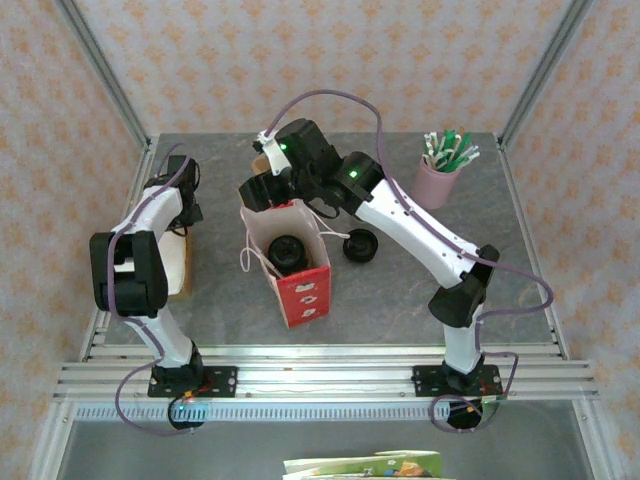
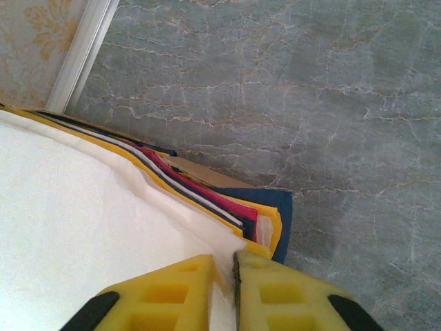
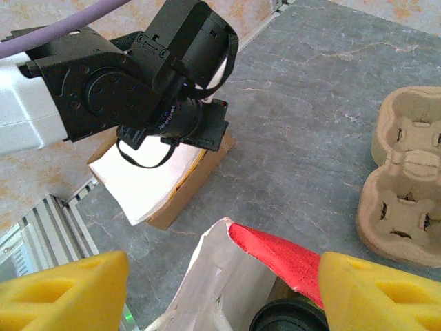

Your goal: Pack the takeout coffee

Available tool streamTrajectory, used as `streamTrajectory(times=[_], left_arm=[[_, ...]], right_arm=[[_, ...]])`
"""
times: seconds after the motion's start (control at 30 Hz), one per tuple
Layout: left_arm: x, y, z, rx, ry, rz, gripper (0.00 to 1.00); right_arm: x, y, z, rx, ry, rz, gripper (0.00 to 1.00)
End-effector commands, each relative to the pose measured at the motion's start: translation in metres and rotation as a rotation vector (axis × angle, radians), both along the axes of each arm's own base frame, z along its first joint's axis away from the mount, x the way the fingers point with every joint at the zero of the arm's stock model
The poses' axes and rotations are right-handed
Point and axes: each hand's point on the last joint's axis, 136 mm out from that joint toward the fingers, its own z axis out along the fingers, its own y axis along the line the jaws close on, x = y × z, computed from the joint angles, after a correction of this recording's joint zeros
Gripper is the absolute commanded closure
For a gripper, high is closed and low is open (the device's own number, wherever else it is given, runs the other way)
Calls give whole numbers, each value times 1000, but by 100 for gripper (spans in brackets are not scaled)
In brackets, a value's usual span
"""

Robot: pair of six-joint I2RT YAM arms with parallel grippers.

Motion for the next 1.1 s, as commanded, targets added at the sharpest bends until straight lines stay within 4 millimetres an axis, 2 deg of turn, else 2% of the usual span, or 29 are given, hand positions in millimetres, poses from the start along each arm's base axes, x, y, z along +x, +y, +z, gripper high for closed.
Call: streamTrajectory(times=[0.0,0.27,0.37,0.6,0.77,0.87,1.07], left_arm=[[6,4,9,29,-23,10,83],[7,4,16,25,-42,17,100],[7,4,26,30,-58,20,100],[4,8,67,62,-141,39,100],[-5,7,73,61,-153,51,100],[-10,8,83,65,-190,75,100],[-17,8,123,58,-326,124,100]], right_arm=[[-3,1,-5,-17,10,7,27],[-3,1,-6,-17,11,7,27],[-3,1,-6,-17,11,7,27],[-3,0,-4,-16,9,1,27],[-3,0,0,-6,7,-1,27],[-3,-2,1,-11,3,-7,27],[2,-6,4,-9,-10,-48,27]])
